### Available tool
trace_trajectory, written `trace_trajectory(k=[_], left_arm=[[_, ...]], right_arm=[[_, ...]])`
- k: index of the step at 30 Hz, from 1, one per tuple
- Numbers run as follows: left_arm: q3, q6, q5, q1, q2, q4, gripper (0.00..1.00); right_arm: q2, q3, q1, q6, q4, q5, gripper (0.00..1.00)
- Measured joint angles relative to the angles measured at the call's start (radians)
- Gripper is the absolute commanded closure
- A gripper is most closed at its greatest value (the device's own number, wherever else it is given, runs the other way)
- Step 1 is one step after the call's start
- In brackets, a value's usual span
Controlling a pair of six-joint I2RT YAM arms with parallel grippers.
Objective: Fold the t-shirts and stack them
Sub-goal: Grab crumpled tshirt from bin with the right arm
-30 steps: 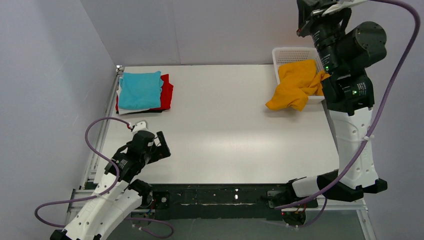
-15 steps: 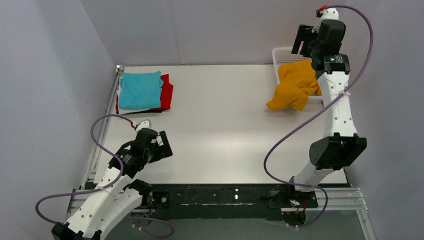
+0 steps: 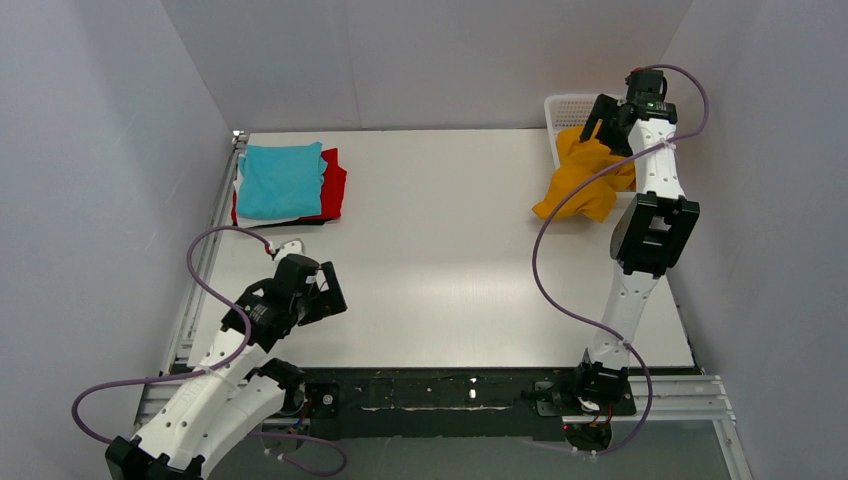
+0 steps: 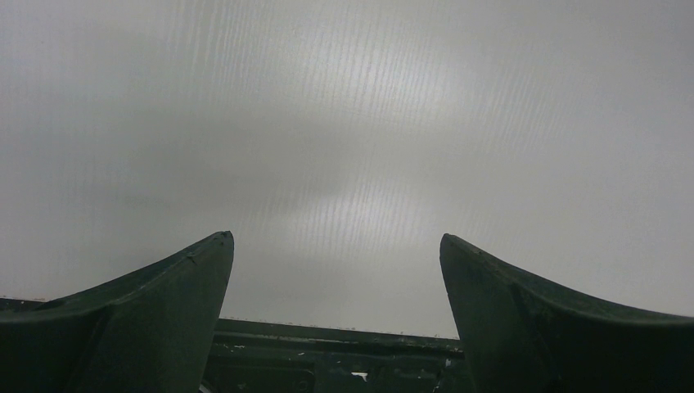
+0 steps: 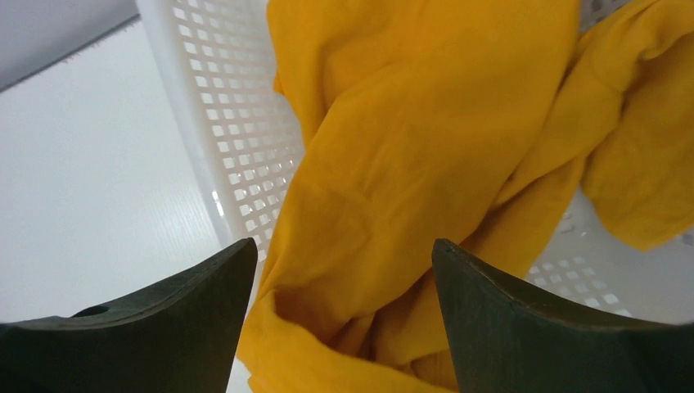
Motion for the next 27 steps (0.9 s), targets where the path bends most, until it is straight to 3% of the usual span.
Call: trace_trajectory(k=[7, 14, 16, 17, 18, 20, 27], left_arm=[[0.000, 0.000, -0.004, 0.000, 0.021, 0.000, 0.02], [0.003, 0.000, -0.013, 0.000, 0.017, -0.002, 0.02], [0.003, 0.000, -0.014, 0.000, 0.015, -0.002, 0.02], [0.003, 0.000, -0.014, 0.000, 0.014, -0.002, 0.02], [0.003, 0.000, -0.015, 0.000, 0.013, -0.002, 0.02], [0.003, 0.000, -0.015, 0.000, 0.013, -0.002, 0.02], [0.003, -0.002, -0.016, 0.000, -0.029, -0.014, 0.02]], right_arm=[[0.064, 0.000, -0.010, 0.044, -0.014, -0.035, 0.12], [0.150, 0.010, -0.010, 0.078, -0.091, -0.002, 0.23], [0.155, -0.014, -0.010, 0.086, -0.098, -0.002, 0.34], [0.158, -0.017, -0.010, 0.088, -0.106, -0.001, 0.44], [0.161, -0.017, -0.010, 0.090, -0.114, 0.000, 0.72], [0.161, -0.017, -0.010, 0.092, -0.128, -0.002, 0.99], [0.131, -0.015, -0.016, 0.116, -0.132, -0.076, 0.99]])
